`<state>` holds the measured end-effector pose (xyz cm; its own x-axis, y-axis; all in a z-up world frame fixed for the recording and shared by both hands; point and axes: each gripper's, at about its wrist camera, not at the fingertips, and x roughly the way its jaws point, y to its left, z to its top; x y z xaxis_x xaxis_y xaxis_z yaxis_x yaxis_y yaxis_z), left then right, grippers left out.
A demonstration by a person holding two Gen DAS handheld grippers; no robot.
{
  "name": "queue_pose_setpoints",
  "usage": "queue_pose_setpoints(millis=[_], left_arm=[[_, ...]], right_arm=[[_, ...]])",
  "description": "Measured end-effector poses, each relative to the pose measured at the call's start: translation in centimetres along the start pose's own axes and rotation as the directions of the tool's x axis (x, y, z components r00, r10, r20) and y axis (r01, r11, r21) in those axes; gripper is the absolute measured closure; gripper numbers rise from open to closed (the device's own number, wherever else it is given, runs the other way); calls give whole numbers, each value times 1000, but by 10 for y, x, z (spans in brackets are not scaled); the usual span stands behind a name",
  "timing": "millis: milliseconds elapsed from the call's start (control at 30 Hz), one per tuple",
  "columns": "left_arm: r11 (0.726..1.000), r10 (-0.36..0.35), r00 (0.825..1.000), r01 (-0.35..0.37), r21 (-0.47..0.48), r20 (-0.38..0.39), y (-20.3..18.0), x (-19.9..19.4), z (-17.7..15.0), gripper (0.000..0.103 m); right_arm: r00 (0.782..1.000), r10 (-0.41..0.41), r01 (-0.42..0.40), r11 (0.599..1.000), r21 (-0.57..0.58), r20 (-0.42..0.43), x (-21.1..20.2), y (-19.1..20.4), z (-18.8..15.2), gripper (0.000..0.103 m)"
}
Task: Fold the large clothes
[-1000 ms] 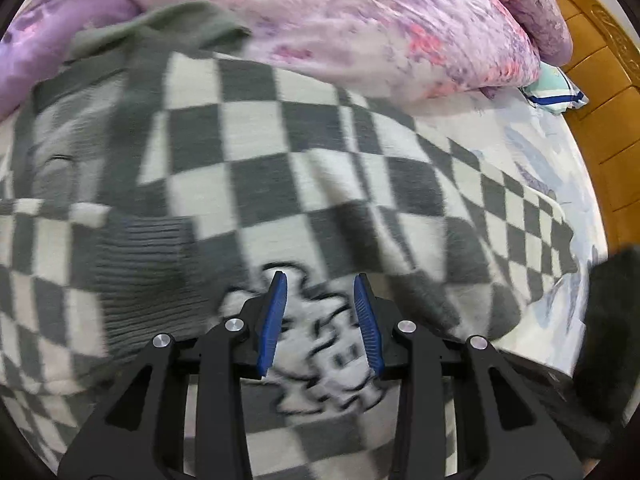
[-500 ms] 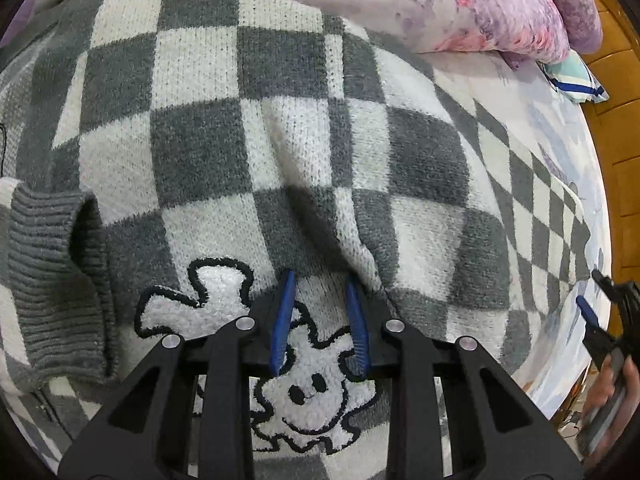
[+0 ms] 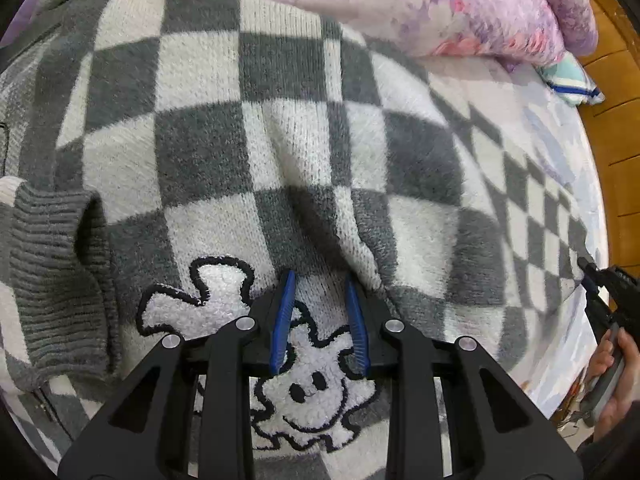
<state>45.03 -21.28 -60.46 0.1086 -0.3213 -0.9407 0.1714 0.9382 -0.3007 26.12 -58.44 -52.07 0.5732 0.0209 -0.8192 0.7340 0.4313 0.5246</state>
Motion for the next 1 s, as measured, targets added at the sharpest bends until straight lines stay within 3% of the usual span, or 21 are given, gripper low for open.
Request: queue_pose_setpoints(millis=[100, 167, 233, 300, 433, 500, 633, 733, 833, 900, 1000], left_arm=[[995, -95, 993, 96, -4, 75, 5, -34, -5, 78], [986, -162, 981, 164, -9, 111, 13, -55, -9, 78], [983, -178, 974, 184, -30, 142, 31, -82, -13, 78], [984, -156, 971, 170, -62, 179, 55, -106, -18, 77], [991, -6, 978, 33, -127, 208, 129, -147, -33, 77], [980, 66, 979, -28, -195, 194, 181, -165, -44, 77], [958, 128, 973, -70, -278, 194, 261, -196, -65, 77], [942, 133, 970, -59, -331, 205, 305, -216, -82, 77], [933, 128, 970, -47, -356, 207, 339, -229, -91, 77], [933, 117, 971, -35, -359, 209, 356, -234, -97, 75], [935, 95, 972, -13, -355, 214, 373, -241, -106, 75]], right_arm=[[997, 39, -29, 991, -132, 73, -31, 40, -10, 94], [989, 118, -98, 977, -190, 93, -48, 67, -19, 94], [979, 178, -145, 953, -265, 104, -65, 102, -35, 94], [968, 232, -189, 922, -338, 92, -77, 136, -54, 94], [944, 329, -285, 839, -463, 15, -94, 214, -113, 94], [932, 361, -323, 794, -516, -29, -98, 251, -147, 94], [896, 423, -422, 710, -564, -137, -100, 313, -228, 94], [881, 416, -464, 670, -580, -224, -86, 355, -300, 94], [849, 393, -528, 653, -543, -353, -56, 384, -383, 94], [847, 352, -527, 648, -549, -398, -37, 396, -427, 94], [862, 257, -490, 641, -591, -436, -7, 405, -492, 94]])
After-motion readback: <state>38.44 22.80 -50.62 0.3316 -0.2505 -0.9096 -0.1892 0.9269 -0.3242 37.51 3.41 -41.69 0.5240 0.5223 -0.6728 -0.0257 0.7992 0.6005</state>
